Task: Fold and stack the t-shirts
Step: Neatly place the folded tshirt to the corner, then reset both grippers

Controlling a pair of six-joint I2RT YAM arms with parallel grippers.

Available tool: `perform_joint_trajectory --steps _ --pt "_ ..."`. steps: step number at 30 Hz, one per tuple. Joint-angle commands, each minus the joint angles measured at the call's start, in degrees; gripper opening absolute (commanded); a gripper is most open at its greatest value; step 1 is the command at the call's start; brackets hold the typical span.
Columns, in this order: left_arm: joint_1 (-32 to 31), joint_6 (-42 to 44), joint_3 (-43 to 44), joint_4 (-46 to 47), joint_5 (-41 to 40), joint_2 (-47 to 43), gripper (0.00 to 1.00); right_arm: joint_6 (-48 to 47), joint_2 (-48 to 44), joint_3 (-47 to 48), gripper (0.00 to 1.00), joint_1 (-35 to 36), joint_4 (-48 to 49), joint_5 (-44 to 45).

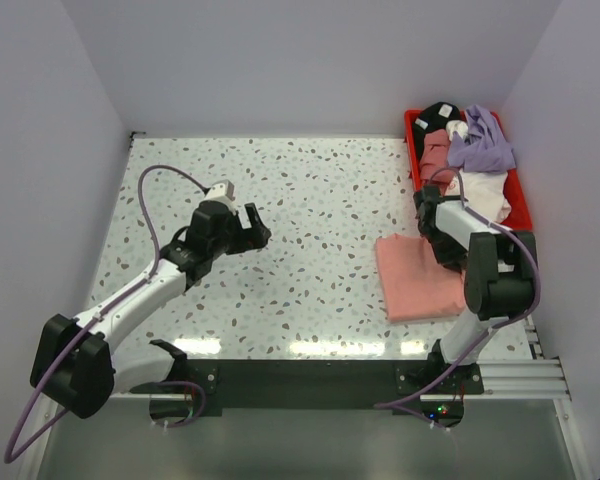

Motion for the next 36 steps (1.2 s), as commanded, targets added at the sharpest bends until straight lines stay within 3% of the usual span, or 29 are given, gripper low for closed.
perform_joint_trajectory --steps 1,9,11,13,14,15,19,24,27,30,31,35,36 --pt "0.5 1.7 -0.9 0.6 -1.2 -1.5 1.00 -4.8 -0.5 2.1 0.00 -3.3 1.6 4.7" --pt "1.0 1.9 -0.9 0.1 -2.6 -2.2 1.00 -5.5 2.1 4.0 0.01 -8.3 4.4 5.4" --pt "1.1 1.9 -1.0 0.1 -2.8 -2.3 1.00 -5.6 3.3 5.1 0.09 -8.4 4.3 7.3" --pt "1.1 1.8 -1.0 0.1 -3.3 -2.6 1.00 -4.6 3.3 5.7 0.37 -8.4 3.4 8.6" --pt "1.1 1.8 -1.2 0.1 -3.3 -2.8 1.00 -3.7 2.9 5.8 0.44 -8.4 3.0 9.1" --pt "1.1 1.8 -1.1 0.1 -3.3 -2.9 1.00 -3.4 2.6 5.8 0.98 -8.4 2.8 9.6" --pt "1.1 1.6 -1.0 -0.5 -3.6 -3.0 1.00 -0.5 -1.7 7.2 0.99 -8.4 -1.0 9.6" --pt "1.1 1.5 -0.9 -1.4 -4.8 -4.4 1.00 3.0 -14.3 9.9 0.99 -8.4 -2.8 5.0" --pt "1.1 1.0 -0.4 -2.6 -5.7 -5.5 1.00 5.4 -23.0 10.7 0.99 -8.4 0.1 -2.9" --pt "1.1 0.2 1.2 -5.2 -6.8 -6.7 1.00 7.3 -31.7 7.3 0.99 -8.4 9.9 -19.8" --pt "1.1 -0.2 1.9 -5.7 -7.7 -7.2 1.00 8.3 -38.1 3.3 0.99 -8.4 17.2 -28.8" --pt "1.1 -1.3 3.1 -8.3 -10.3 -10.7 1.00 24.7 -50.1 -7.8 0.99 -8.4 33.3 -36.3" --pt "1.1 -1.7 3.1 -8.8 -11.3 -11.6 1.00 25.2 -51.3 -9.4 0.99 -8.4 35.6 -38.1"
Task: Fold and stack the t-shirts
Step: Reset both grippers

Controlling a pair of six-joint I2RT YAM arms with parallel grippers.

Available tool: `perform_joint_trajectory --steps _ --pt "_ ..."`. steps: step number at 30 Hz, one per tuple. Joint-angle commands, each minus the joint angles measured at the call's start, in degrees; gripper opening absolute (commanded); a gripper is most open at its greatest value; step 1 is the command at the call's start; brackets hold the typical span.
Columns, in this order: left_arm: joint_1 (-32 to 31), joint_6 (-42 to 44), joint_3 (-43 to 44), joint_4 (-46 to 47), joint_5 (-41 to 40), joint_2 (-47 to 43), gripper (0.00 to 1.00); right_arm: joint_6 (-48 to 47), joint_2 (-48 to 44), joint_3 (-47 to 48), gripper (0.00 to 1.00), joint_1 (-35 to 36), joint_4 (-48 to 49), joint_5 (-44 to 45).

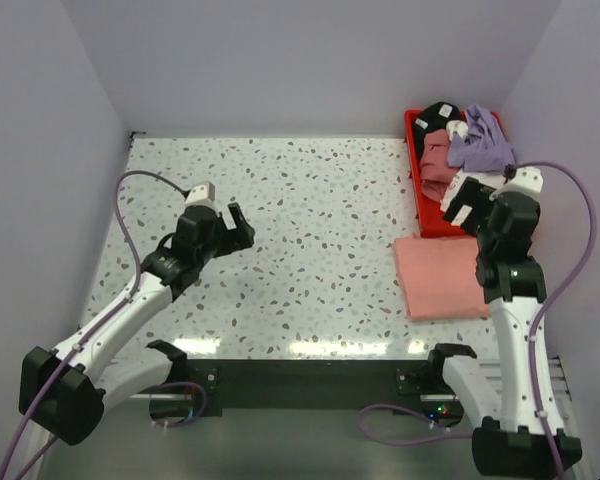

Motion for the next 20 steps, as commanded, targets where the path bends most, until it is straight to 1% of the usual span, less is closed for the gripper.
perform_joint_trajectory --steps 1,2,4,6,8,10,14,16,20 --pt "0.4 -1.7 3.3 -2.0 -6.9 -4.3 1.00 11.0 -3.4 -6.9 0.99 0.0 16.1 -14.2" --pt "0.4 -2.1 3.4 -3.5 -8.2 -5.8 1.00 10.7 -3.8 -6.9 0.99 0.0 15.9 -18.8" --pt "0.4 -3.2 4.6 -6.7 -12.0 -7.1 1.00 10.7 -3.2 -6.1 0.99 0.0 13.1 -21.7" --pt "0.4 -5.1 5.2 -10.9 -14.4 -9.3 1.00 12.0 -2.1 -6.4 0.99 0.0 12.6 -23.2" --pt "0.4 -7.4 5.8 -14.8 -17.4 -11.4 1.00 13.5 -1.7 -8.1 0.99 0.0 13.9 -24.6" --pt "0.4 -8.7 6.2 -16.4 -19.4 -12.8 1.00 14.9 -1.3 -10.0 0.99 0.0 16.4 -28.2" --pt "0.4 -12.8 7.7 -23.6 -23.6 -15.4 1.00 14.3 -1.9 -12.8 0.99 0.0 18.0 -30.6" --pt "0.4 -14.3 8.3 -25.3 -25.5 -16.0 1.00 13.5 -2.3 -13.4 0.99 0.0 18.0 -30.4" --pt "0.4 -15.1 8.5 -26.6 -25.5 -17.8 1.00 12.8 -2.3 -13.2 0.99 0.0 16.6 -29.6"
